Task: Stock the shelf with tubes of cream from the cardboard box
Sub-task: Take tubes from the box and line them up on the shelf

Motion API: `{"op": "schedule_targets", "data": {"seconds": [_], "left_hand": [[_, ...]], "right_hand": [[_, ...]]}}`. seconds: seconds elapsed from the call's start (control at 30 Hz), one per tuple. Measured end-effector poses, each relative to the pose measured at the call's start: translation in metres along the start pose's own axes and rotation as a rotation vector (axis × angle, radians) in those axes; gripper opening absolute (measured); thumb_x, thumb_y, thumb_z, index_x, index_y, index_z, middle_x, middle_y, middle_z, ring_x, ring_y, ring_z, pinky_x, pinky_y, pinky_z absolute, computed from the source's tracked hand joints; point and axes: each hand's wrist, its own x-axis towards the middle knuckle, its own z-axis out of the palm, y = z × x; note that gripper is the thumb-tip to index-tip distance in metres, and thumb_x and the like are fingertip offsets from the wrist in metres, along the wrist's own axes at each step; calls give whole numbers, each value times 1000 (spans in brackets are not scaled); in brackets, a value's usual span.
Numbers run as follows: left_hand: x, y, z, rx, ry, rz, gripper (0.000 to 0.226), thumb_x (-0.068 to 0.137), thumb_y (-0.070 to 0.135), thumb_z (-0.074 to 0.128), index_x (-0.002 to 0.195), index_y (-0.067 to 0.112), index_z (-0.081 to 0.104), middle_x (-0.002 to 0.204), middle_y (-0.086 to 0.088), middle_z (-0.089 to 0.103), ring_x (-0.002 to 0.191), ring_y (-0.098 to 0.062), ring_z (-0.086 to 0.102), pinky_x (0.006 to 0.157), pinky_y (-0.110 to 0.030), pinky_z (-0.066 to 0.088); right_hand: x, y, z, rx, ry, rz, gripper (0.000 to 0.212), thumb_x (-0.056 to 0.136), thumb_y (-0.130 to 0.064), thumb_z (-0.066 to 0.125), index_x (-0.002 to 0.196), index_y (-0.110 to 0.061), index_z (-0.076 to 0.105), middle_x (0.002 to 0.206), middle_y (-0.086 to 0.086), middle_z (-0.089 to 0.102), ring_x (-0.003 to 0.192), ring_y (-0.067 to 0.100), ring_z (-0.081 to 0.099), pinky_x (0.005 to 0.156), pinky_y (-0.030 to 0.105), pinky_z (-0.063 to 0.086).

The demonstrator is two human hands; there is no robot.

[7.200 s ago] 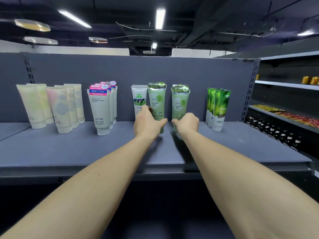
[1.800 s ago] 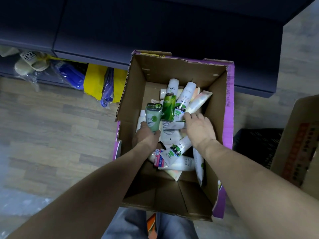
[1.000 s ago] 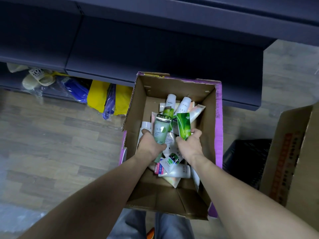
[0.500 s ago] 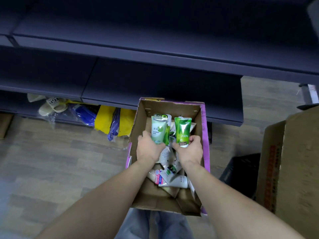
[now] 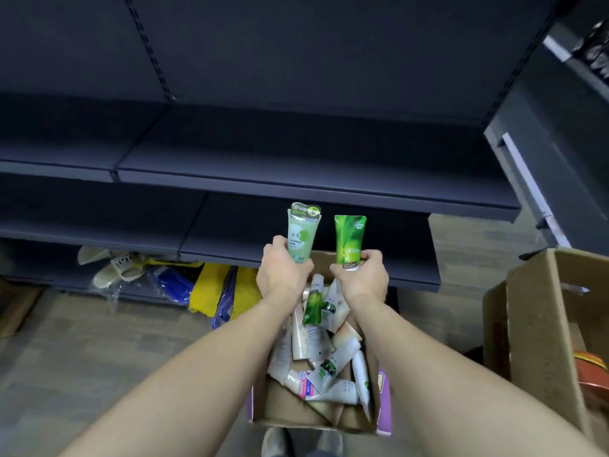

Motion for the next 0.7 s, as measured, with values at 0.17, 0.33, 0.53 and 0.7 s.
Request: {"op": "schedule_targets", "data": {"seconds": [0.17, 0.33, 0.53, 0.7], "left_hand": [[5, 22, -37, -68, 52, 28, 49, 76, 38, 76, 113, 18, 53, 109, -1, 59, 100, -23, 61, 76, -34, 46], [12, 54, -84, -183, 107, 114, 49, 74, 40, 77, 111, 21, 50, 106, 5, 61, 89, -17, 59, 69, -30, 44], [18, 105, -146, -295, 198, 234, 44, 74, 37, 78, 107, 23, 53, 103, 8, 63, 90, -15, 60, 73, -30, 45], [20, 149, -197, -369, 286, 346, 45, 77, 36, 76, 113, 20, 55, 107, 6, 63, 91, -15, 60, 72, -28, 42]], "right_hand": [[-14, -45, -11, 47, 94, -126, 59, 70, -36, 85, 116, -18, 53, 106, 0, 64, 96, 19, 61, 79, 31, 47], [-28, -98, -31, 110, 188, -228, 55, 71, -38, 83, 113, -25, 52, 97, -9, 61, 87, 16, 61, 77, 33, 49], [-36, -167, -64, 158, 273, -387, 48, 73, -36, 82, 112, -25, 56, 103, -7, 62, 90, 14, 59, 75, 30, 45], [-44, -230, -96, 256, 338, -465, 51, 72, -36, 82, 113, -25, 54, 103, -8, 61, 86, 11, 58, 73, 25, 41]]}}
